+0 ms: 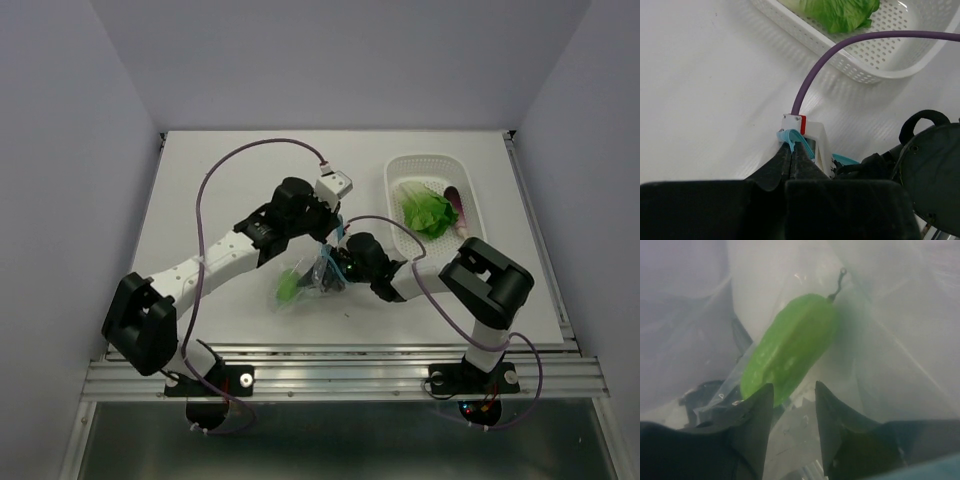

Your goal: Open the zip-top bag and remove the fake food

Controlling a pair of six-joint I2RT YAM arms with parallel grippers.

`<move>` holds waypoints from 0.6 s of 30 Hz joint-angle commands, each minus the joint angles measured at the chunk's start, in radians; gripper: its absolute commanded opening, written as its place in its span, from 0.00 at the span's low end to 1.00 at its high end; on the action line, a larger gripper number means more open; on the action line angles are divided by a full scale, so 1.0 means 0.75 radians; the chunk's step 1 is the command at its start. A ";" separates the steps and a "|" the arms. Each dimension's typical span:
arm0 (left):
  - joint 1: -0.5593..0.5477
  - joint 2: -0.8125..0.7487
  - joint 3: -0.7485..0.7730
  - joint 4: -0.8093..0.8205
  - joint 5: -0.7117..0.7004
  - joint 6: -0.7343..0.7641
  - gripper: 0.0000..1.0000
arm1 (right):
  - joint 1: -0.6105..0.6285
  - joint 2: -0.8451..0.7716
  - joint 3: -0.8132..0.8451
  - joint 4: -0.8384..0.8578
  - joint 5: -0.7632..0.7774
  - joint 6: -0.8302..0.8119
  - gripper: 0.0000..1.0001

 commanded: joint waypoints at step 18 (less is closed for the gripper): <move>-0.015 -0.311 -0.501 0.485 0.142 -0.167 0.00 | 0.042 -0.017 0.129 -0.044 0.164 -0.286 0.53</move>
